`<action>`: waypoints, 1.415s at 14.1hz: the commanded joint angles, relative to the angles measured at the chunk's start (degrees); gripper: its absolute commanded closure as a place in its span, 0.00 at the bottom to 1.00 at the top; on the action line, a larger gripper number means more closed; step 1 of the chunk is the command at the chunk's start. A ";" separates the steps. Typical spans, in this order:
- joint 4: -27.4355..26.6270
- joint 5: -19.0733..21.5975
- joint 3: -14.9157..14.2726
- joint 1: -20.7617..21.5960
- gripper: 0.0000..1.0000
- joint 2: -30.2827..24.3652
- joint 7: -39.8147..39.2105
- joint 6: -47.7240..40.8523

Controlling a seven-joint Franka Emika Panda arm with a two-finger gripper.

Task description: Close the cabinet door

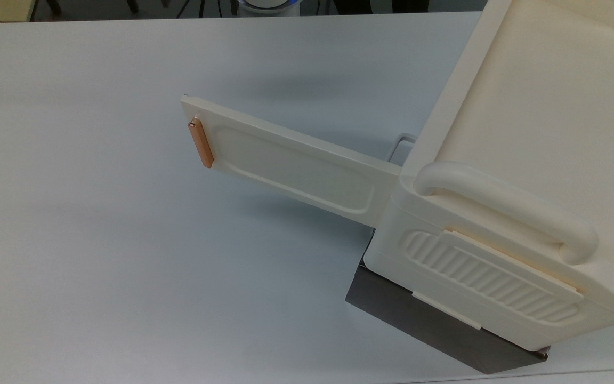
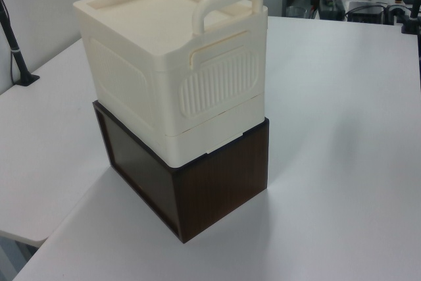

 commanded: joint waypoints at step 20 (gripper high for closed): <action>-0.05 2.10 -0.35 -2.48 1.00 1.40 -0.60 7.84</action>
